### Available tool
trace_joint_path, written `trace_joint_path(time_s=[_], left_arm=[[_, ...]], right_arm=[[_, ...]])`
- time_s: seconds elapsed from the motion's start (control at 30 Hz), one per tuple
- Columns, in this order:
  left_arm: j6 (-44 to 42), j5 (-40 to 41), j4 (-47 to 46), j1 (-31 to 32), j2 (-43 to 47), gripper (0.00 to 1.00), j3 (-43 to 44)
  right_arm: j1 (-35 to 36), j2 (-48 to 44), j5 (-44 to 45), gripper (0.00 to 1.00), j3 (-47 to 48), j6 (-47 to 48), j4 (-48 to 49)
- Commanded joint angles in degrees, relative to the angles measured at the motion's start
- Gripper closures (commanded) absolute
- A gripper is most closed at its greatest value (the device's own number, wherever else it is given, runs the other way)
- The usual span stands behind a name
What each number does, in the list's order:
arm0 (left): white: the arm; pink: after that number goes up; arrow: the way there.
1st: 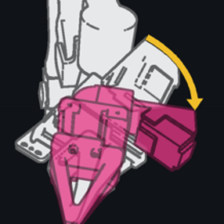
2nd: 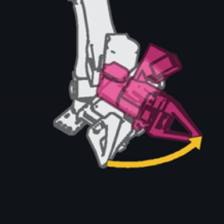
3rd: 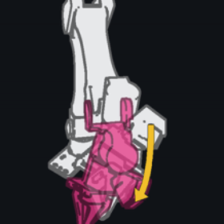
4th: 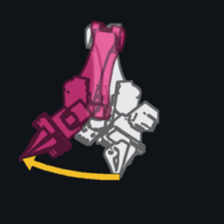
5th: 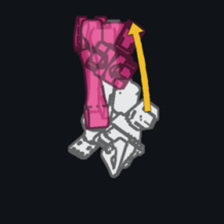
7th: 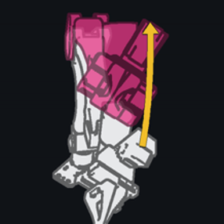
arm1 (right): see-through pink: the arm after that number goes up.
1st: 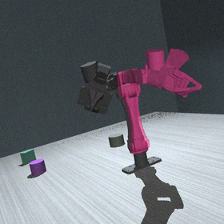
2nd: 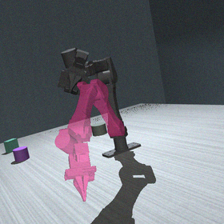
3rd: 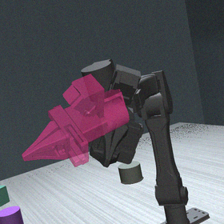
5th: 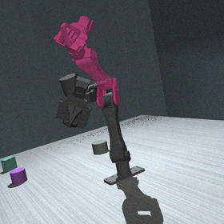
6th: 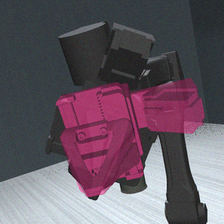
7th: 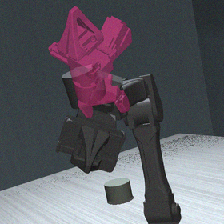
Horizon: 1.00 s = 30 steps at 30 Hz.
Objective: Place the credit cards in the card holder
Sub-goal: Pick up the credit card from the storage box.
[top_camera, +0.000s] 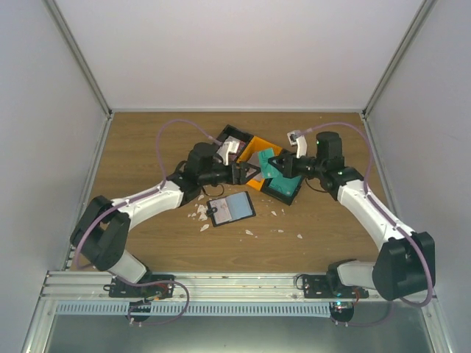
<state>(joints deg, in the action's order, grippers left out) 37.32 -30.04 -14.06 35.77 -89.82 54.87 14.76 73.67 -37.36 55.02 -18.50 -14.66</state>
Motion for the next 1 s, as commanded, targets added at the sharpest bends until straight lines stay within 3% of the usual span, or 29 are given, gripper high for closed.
trace_joint_path(time_s=[0.0,0.23,0.43,0.53,0.73,0.97], left_arm=[[0.91,-0.63,-4.52,-2.57,6.08,0.27,-4.25],[2.26,-4.76,-4.88,-4.73,9.57,0.26,-7.36],[4.56,-12.82,-10.03,-4.74,8.18,0.29,-6.92],[6.28,-16.02,-13.16,-4.74,7.07,0.36,-6.75],[7.65,-17.43,-15.86,-4.74,6.04,0.61,-6.79],[11.03,-21.62,-21.95,-4.74,4.15,0.67,-6.44]], right_arm=[[-0.44,-0.11,-19.21,1.00,-4.65,-11.66,17.92],[0.08,1.87,-26.86,1.00,-9.40,-21.15,34.07],[0.78,3.27,-28.67,0.99,-9.79,-23.30,37.86],[1.02,3.71,-28.93,1.00,-10.52,-24.65,40.00],[1.16,3.86,-30.23,1.00,-11.56,-27.32,43.86],[1.17,4.07,-32.15,1.00,-11.93,-28.50,45.29]])
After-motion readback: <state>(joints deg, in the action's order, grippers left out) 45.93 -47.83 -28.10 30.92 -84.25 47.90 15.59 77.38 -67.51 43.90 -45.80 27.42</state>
